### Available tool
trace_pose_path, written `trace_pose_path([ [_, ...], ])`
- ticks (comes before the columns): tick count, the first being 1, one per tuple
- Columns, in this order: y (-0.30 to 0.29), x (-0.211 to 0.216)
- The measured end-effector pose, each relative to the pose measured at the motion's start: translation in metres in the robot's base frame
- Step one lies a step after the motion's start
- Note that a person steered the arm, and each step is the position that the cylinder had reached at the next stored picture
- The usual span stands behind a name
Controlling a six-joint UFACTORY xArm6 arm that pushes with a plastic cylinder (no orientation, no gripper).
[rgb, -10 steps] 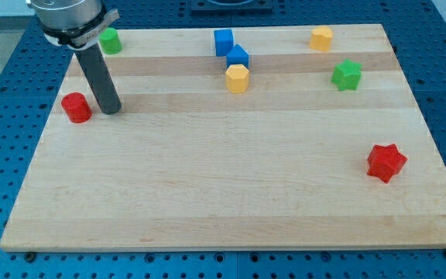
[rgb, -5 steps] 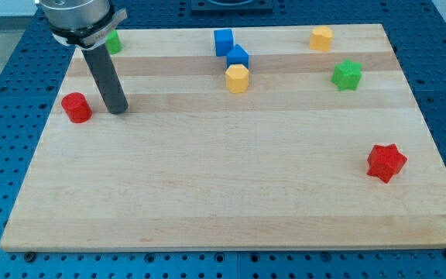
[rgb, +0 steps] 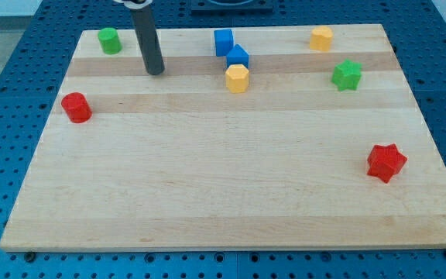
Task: Move the blue triangle to the center right side of the board
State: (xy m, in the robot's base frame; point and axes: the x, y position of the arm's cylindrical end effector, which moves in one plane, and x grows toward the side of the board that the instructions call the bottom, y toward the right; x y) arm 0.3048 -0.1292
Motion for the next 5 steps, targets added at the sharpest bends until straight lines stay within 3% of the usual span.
trace_pose_path([
  [5, 0.079, -0.023],
])
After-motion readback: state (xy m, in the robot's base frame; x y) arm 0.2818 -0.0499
